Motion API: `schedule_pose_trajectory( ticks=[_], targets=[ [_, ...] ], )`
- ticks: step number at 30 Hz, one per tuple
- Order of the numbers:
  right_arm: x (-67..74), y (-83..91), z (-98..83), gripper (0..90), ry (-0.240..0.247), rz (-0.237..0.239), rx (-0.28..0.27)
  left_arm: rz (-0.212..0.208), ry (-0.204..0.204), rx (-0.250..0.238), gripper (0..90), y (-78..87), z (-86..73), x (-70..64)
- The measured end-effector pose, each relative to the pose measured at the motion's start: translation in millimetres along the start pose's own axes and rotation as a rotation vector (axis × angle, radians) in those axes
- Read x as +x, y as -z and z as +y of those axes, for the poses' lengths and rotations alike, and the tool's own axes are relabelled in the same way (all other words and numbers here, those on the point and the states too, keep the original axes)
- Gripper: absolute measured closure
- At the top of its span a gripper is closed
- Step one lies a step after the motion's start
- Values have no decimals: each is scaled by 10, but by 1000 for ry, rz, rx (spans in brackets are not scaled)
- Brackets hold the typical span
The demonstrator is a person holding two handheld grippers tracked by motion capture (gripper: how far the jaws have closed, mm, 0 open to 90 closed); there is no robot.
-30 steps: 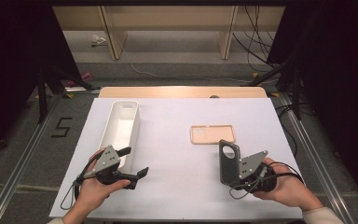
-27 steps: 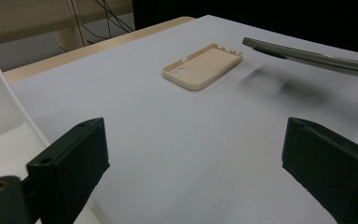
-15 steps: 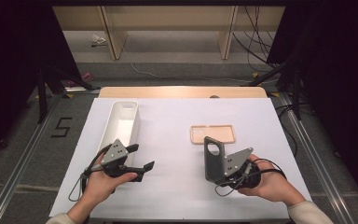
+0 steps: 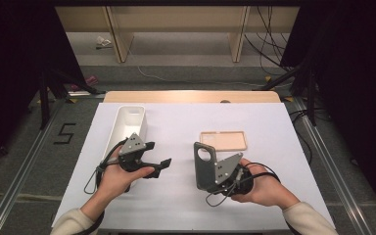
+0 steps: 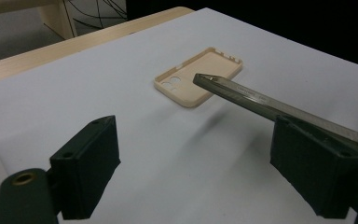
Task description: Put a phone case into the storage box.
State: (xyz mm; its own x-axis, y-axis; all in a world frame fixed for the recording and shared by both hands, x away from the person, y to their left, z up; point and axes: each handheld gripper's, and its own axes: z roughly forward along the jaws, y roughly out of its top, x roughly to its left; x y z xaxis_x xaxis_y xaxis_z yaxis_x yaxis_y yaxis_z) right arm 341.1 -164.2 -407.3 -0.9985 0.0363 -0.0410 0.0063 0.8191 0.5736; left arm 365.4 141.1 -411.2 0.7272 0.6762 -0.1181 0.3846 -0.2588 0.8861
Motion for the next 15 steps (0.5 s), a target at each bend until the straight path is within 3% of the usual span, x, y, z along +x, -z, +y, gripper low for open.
schedule_pose_trajectory(
  ticks=[15],
  targets=[
    [-15,-69,143,896,20,-5,-21,-36,55,53,167,-298,202,-61]
  ],
)
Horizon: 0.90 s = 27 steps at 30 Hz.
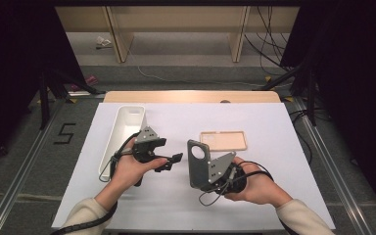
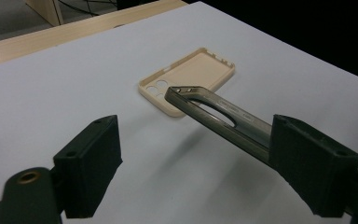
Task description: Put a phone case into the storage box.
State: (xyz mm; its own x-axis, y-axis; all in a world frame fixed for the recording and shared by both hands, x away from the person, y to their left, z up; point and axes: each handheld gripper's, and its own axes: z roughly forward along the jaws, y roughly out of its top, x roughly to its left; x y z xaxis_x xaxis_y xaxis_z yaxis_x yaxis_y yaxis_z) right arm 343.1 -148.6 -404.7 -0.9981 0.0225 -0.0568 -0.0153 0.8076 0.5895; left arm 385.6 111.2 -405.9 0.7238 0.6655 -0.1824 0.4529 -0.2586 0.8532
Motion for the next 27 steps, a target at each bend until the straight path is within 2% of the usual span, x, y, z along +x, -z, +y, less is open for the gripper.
schedule_pose_trajectory(
  ticks=[4,7,8,12,13,16,18,21,23,27],
  targets=[
    [-1,7,4,896,2,-9,-6,-4,17,11,179,-78,57,-13],
    [-2,15,10,896,2,-12,-10,-4,50,49,199,-195,89,-25],
    [-5,16,12,896,1,-13,-10,-4,50,49,206,-195,89,-25],
    [-10,8,20,896,2,-16,-13,-37,101,105,236,-357,121,-24],
    [-8,6,26,896,9,-17,-11,-44,129,132,251,-424,155,-21],
    [-1,6,33,896,8,-13,-9,-53,149,151,259,-482,194,-23],
    [-4,6,33,896,11,-15,-13,-51,172,171,273,-530,228,-22],
    [-4,11,33,895,13,-15,-13,-39,184,190,306,-591,267,-17],
    [4,19,37,895,14,-19,-13,-35,205,214,358,-632,282,-18],
    [8,19,40,896,21,-19,-12,-28,230,224,424,-649,291,-19]
  ],
)
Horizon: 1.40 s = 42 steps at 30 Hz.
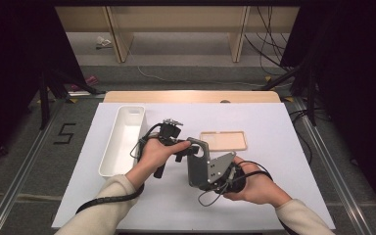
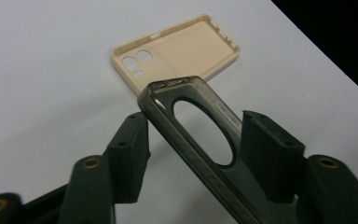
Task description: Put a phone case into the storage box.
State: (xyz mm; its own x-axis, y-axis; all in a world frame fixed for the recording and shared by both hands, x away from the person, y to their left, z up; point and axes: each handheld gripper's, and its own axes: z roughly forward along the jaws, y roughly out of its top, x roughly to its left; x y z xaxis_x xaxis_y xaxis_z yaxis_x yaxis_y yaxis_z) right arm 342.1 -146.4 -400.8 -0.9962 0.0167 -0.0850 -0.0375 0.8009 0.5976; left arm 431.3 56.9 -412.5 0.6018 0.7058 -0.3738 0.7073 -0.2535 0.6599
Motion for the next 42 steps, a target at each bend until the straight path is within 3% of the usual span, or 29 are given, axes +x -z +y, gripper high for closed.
schedule_pose_trajectory(
  ticks=[2,3,4,6,15,16,19,21,22,23,24,25,26,27,31,32,35,38,42],
  targets=[
    [6,-6,5,895,3,3,1,1,24,-10,513,-11,2,4],
    [6,-6,5,895,3,3,1,3,31,-18,513,-8,3,9],
    [14,-16,3,896,-1,4,4,4,45,-34,609,-6,2,15],
    [13,-27,-2,896,1,7,10,-29,93,-65,648,15,5,10],
    [18,-128,-30,894,10,12,44,-82,102,-127,766,101,59,-176],
    [17,-156,-35,885,12,3,53,-88,95,-132,806,110,68,-207],
    [4,-181,-49,884,-3,-21,57,-97,51,-171,816,153,97,-301],
    [-5,-183,-59,859,-11,-50,55,-64,-17,-190,818,183,106,-360],
    [-17,-164,-65,793,-22,-78,33,-45,-72,-216,818,206,103,-393],
    [-17,-164,-65,793,-22,-78,33,-45,-72,-216,818,206,103,-393],
    [-29,-132,-76,702,-39,-101,8,-43,-92,-232,818,217,98,-399],
    [-29,-132,-76,702,-39,-101,8,-36,-112,-243,818,229,95,-401],
    [-46,-102,-100,606,-81,-148,-26,-21,-137,-260,818,244,90,-399],
    [-50,-93,-110,579,-95,-156,-34,-3,-158,-282,818,266,81,-384],
    [-73,-58,-150,511,-132,-190,-59,10,-176,-315,818,305,63,-344],
    [-86,-45,-172,456,-154,-208,-70,17,-183,-327,818,330,49,-317],
    [-95,-32,-189,438,-175,-210,-77,26,-194,-340,818,352,35,-288],
    [-114,-2,-213,364,-213,-232,-117,48,-214,-371,818,396,7,-229],
    [-129,30,-255,318,-229,-261,-146,60,-243,-404,817,439,-31,-166]
  ],
)
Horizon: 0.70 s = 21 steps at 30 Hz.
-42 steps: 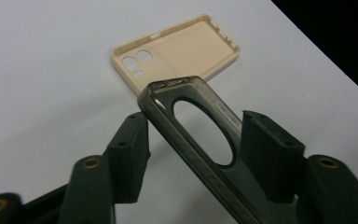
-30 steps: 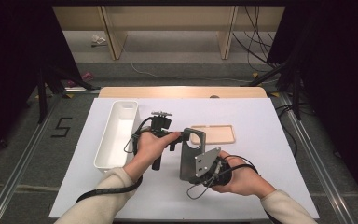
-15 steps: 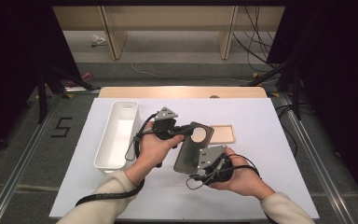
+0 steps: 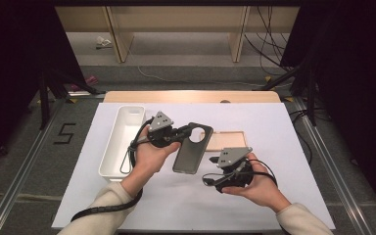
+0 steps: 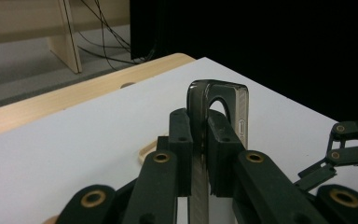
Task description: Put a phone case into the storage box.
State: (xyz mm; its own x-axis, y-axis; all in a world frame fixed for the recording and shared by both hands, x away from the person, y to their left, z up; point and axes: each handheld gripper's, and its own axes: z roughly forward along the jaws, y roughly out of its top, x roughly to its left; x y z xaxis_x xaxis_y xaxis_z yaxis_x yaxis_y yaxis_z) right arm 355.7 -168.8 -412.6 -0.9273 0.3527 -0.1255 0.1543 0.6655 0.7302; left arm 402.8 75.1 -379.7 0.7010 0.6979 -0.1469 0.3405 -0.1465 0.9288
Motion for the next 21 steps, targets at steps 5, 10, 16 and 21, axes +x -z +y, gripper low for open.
schedule_pose_trajectory(
  ticks=[5,10,16,21],
  targets=[
    [-38,35,-49,280,-33,-25,-28,9,-5,-37,817,69,-41,52],
    [-79,83,-109,243,-80,-45,-52,20,-8,-83,817,168,-96,114],
    [-110,107,-151,191,-134,-69,-74,32,-21,-98,817,219,-112,157],
    [-157,149,-198,170,-177,-96,-98,35,-28,-113,817,276,-106,173]
  ],
)
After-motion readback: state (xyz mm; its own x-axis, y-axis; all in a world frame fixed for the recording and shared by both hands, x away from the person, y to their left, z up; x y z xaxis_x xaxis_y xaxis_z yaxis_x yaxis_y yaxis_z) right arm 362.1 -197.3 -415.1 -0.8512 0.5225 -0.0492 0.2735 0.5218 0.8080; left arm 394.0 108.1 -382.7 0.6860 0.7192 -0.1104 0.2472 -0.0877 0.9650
